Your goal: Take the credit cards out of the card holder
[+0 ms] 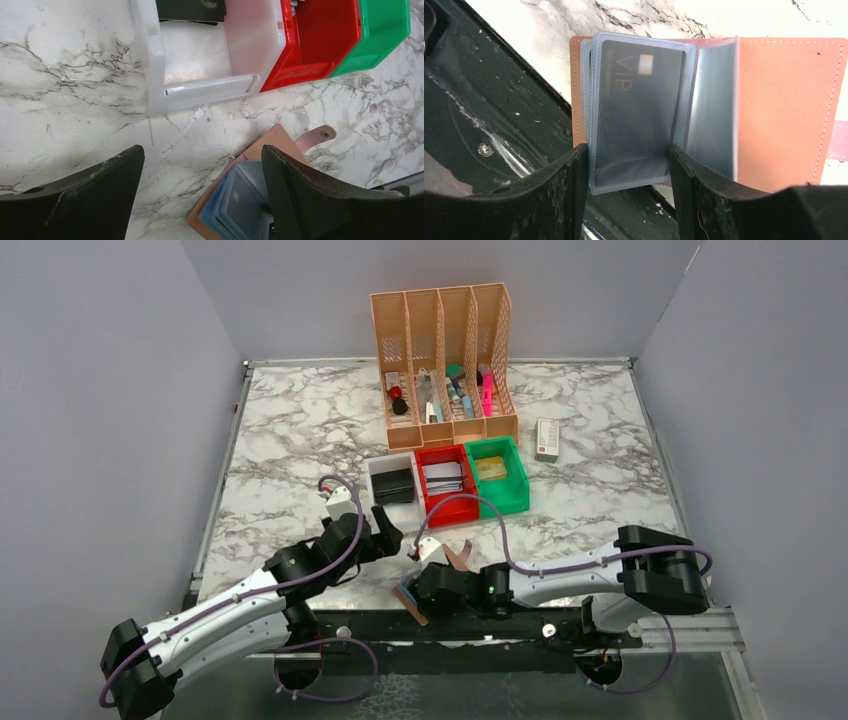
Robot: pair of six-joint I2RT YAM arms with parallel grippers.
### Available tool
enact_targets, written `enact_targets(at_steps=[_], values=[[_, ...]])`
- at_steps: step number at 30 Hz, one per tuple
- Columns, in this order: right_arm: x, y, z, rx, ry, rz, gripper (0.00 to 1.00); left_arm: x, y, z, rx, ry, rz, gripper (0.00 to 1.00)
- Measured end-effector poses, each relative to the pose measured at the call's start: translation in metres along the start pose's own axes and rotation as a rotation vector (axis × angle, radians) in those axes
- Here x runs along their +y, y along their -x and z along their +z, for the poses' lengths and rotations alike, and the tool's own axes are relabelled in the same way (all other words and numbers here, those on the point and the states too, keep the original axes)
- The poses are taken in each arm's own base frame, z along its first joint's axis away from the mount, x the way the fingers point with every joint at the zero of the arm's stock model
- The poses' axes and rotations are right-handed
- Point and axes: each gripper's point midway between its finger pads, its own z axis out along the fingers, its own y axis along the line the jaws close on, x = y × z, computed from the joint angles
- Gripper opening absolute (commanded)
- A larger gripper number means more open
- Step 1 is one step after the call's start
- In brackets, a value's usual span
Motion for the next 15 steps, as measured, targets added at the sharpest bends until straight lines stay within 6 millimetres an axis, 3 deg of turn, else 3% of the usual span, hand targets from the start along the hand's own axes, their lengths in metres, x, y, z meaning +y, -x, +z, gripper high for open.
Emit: enact_targets(at_steps=[4,15], values=[[-0.0007,0.0016,0.0002,0.007,0.054,0.043,0.70,0.0000,-0.0001,-0.0001,0.000,-0.001,0.000,0.91],[0.0034,0.0074,0.0023,0.012,0.111,0.093,0.79,0.0035,-0.0024,-0.0006,0.000,-0.001,0.000,0.91]])
